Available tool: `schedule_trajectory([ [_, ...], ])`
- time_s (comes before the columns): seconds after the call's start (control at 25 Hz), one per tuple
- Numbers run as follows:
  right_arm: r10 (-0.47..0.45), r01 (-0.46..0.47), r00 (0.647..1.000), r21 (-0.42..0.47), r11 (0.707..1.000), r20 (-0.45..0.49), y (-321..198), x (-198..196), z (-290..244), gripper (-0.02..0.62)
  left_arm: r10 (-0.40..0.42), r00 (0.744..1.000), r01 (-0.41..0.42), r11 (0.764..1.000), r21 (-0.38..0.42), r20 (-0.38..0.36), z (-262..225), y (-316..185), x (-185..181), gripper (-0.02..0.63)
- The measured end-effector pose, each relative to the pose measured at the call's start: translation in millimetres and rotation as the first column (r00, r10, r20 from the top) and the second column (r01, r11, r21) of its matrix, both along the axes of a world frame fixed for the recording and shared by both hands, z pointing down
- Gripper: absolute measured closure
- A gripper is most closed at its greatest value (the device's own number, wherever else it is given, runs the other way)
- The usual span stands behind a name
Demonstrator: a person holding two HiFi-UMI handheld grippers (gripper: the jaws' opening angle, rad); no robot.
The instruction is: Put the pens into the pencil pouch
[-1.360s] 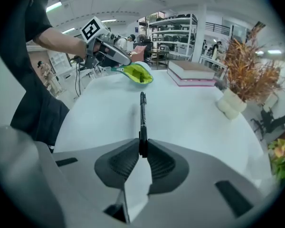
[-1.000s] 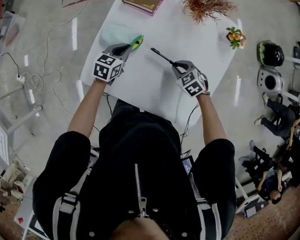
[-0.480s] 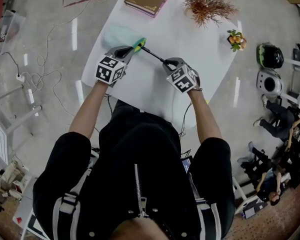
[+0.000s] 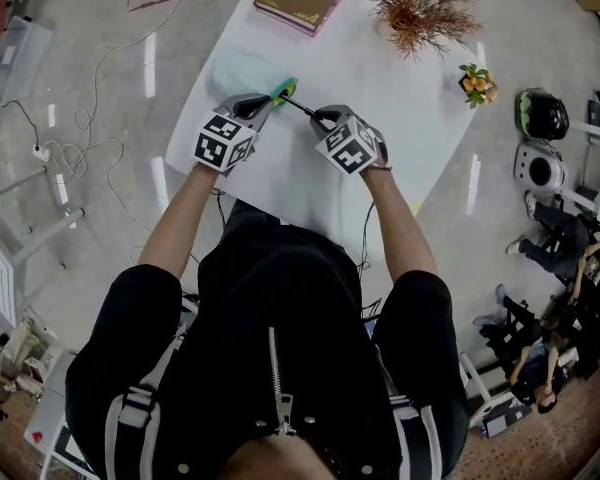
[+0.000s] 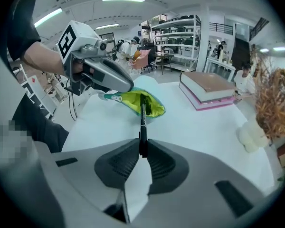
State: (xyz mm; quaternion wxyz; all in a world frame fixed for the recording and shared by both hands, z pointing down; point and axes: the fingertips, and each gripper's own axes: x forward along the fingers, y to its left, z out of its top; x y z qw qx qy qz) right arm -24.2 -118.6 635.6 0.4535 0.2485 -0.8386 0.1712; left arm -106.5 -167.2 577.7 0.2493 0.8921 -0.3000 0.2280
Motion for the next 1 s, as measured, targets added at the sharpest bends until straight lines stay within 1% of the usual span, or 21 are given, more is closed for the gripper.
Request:
schedule_trajectory([
  [0.2,0.001,0.000,1.000,-0.002,1.000,0.030,-11,-15,-3,0.534,0.014,1.000,-0.014,1.000,-0.008,-0.003,1,1,1,0.569],
  [0.48,0.000,-0.001,0.995,0.009,1.000,0.104,-27,-35,-9,0.534,0.022,1.000,-0.022,1.000,-0.021,-0.015,0,-1,3,0.569],
  [0.88,-0.004,-0.003,0.974,0.033,0.999,0.228,-42,-59,-26,0.534,0.029,0.999,-0.030,0.999,-0.036,-0.030,2,-2,2,0.568],
  [1.0,0.005,-0.013,0.970,0.030,0.999,0.245,-44,-61,-26,0.534,0.027,0.999,-0.028,0.999,-0.036,-0.033,1,-2,1,0.568],
])
